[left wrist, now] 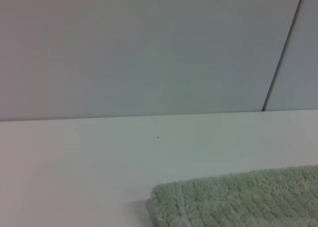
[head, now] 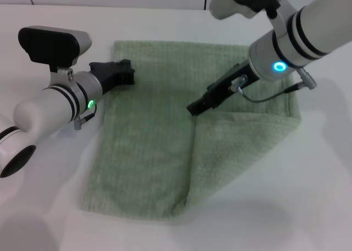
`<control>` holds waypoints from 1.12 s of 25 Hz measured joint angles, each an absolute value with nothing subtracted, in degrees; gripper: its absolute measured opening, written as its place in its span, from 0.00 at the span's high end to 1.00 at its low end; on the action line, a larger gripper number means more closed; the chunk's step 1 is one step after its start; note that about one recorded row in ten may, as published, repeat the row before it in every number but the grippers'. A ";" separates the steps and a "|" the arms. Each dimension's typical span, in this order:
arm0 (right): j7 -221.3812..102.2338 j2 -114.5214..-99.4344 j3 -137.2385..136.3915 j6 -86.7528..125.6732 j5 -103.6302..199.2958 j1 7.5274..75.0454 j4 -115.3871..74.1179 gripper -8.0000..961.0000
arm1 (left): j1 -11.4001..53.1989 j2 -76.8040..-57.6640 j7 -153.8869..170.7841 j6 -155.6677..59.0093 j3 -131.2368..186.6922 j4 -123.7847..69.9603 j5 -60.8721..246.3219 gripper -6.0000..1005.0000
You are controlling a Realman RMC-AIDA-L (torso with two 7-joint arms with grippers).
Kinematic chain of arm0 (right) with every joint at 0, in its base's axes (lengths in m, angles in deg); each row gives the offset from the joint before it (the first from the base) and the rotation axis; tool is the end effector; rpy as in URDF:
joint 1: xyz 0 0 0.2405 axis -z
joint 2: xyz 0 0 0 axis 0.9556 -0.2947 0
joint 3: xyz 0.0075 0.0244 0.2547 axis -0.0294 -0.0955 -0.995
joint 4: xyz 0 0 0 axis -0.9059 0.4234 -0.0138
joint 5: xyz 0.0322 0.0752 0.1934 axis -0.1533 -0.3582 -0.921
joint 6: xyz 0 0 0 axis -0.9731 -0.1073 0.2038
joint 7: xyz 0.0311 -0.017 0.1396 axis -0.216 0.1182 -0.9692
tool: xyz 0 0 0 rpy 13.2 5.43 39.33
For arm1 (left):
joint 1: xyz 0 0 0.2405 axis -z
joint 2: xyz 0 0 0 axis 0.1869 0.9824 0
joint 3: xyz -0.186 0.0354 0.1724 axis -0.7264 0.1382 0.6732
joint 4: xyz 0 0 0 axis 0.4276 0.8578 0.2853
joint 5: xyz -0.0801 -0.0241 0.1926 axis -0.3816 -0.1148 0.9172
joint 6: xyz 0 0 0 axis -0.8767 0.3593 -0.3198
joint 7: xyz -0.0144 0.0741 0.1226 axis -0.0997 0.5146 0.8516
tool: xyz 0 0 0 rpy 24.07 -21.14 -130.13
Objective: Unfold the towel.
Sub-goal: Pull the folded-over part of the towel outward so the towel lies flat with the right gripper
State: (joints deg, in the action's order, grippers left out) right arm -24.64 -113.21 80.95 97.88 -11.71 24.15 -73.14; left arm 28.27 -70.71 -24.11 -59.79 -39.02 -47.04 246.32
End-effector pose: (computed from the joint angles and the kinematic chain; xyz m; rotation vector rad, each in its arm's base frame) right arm 0.1249 0.3897 -0.0732 -2.7300 0.8415 -0.2934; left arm -0.2774 0.4063 -0.0849 -1.9792 -0.9454 -0.3625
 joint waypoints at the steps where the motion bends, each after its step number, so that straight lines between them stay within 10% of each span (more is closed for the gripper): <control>1: -24.34 -113.23 80.87 98.11 -11.80 24.11 -72.77 0.23 | 28.27 -70.71 -24.10 -59.79 -39.01 -47.04 246.32 0.95; 28: -19.91 -113.43 81.31 95.67 -13.15 21.48 -64.28 0.25 | 27.90 -70.73 -24.10 -59.66 -39.00 -47.72 246.32 0.94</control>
State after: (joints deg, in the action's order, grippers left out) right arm -19.91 -113.43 81.31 95.67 -13.15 21.48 -64.28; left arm 27.90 -70.73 -24.10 -59.66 -39.00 -47.72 246.32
